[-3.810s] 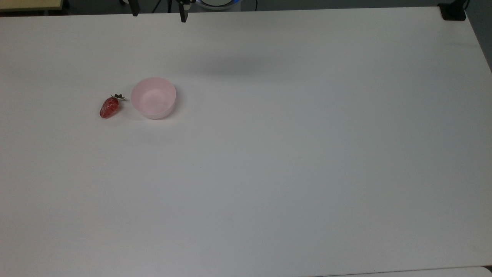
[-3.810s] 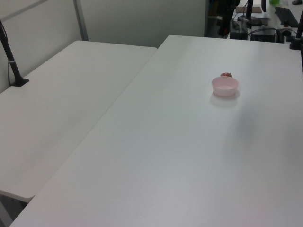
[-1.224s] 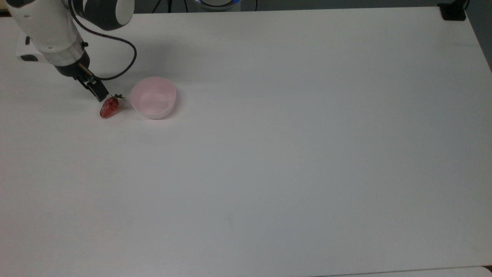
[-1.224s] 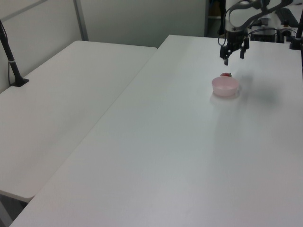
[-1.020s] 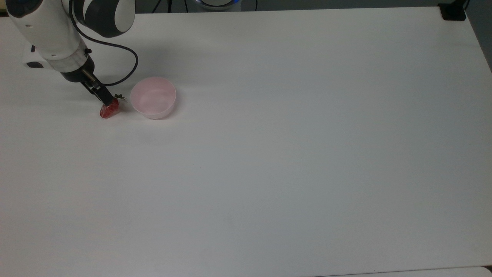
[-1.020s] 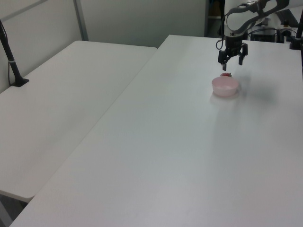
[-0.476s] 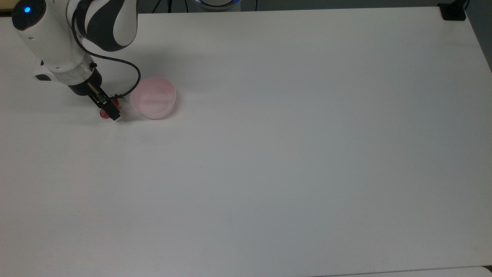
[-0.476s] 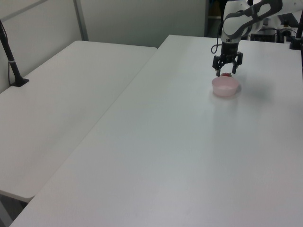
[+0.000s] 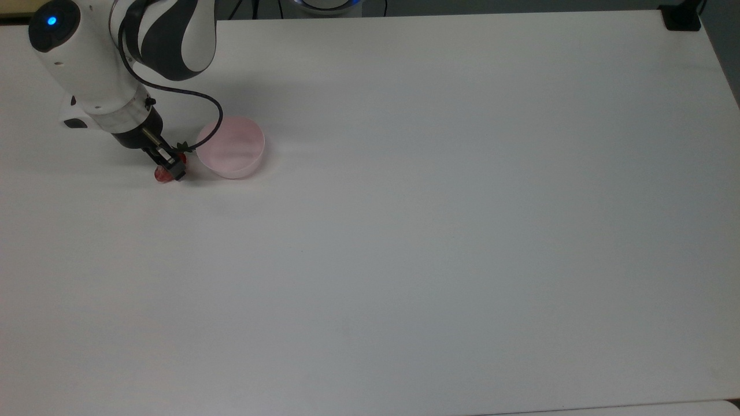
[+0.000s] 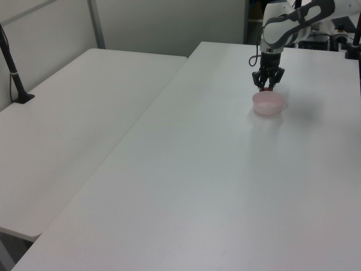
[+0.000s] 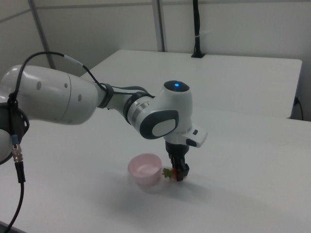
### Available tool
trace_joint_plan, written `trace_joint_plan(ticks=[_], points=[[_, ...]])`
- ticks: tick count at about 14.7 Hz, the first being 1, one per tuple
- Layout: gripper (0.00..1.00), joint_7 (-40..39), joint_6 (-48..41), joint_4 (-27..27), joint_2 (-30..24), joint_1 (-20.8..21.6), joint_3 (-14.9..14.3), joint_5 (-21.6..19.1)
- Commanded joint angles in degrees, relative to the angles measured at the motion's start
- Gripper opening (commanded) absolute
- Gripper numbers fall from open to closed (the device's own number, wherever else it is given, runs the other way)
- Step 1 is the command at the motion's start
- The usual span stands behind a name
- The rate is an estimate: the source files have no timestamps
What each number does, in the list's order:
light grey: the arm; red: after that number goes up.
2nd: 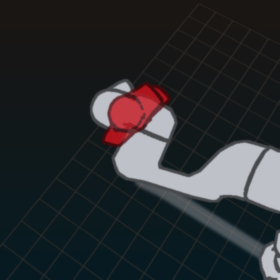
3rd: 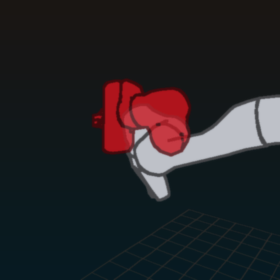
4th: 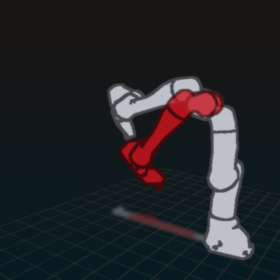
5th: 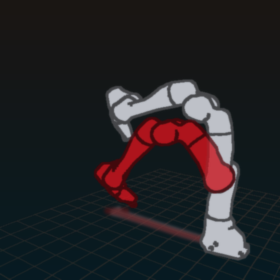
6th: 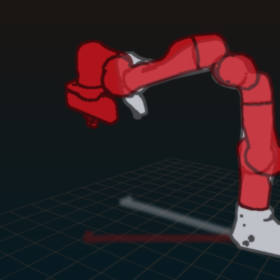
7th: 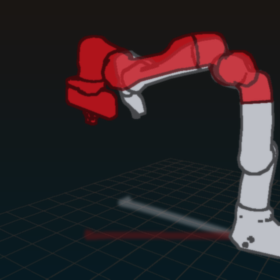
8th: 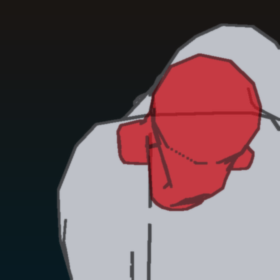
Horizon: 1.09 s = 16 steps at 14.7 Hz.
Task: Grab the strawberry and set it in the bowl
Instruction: 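Lift the strawberry and carry it over the pink bowl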
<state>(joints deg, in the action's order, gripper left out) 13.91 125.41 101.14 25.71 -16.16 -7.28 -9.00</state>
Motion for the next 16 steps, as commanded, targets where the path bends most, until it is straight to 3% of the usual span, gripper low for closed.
trace_joint_plan(ticks=[1,6,9,14,15,16], points=[[0.23,-2.5,-1.4,0.3,-3.8,0.3,0.2,-1.4],[0.24,-10.7,-14.2,0.0,-11.4,0.3,3.5,-1.0],[0.24,-11.2,-15.8,0.1,-10.9,0.5,6.6,-0.1],[0.28,-10.9,-14.6,0.3,-7.1,2.5,6.8,2.2],[0.29,-11.0,-14.6,0.5,-7.0,2.5,6.8,3.0],[0.38,-11.1,-14.6,0.5,-6.8,2.5,6.8,3.6]])
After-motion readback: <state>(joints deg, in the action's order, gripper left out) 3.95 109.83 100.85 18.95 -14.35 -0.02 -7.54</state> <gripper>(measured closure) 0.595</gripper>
